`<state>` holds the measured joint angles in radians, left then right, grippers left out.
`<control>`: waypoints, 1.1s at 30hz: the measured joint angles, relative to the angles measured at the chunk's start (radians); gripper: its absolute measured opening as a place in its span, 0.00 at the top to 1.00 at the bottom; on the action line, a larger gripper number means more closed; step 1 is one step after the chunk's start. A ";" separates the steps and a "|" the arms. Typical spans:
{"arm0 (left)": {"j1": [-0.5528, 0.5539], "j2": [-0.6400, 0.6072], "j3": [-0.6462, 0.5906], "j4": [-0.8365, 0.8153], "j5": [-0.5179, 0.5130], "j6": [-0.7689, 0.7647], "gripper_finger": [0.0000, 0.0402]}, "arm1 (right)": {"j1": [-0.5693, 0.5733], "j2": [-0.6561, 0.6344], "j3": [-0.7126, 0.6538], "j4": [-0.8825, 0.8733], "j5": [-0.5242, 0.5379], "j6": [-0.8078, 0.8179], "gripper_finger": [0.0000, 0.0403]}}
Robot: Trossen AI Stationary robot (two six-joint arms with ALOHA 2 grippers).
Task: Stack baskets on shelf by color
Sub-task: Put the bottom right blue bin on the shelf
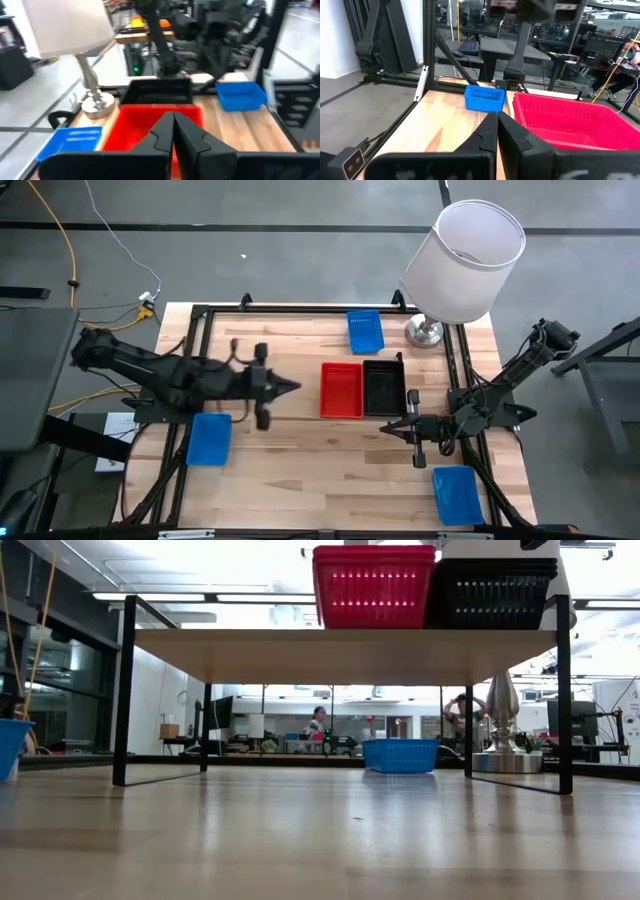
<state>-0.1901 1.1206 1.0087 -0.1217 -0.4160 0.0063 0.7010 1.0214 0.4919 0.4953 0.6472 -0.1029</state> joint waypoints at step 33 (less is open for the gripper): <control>-0.106 -0.325 -0.788 0.830 -0.119 0.023 1.00 | 0.000 0.000 0.000 0.133 0.000 -0.006 1.00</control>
<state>-0.2958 0.7959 0.2211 0.7082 -0.5354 0.0296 0.7010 1.0218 0.4919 0.6280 0.6472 -0.1085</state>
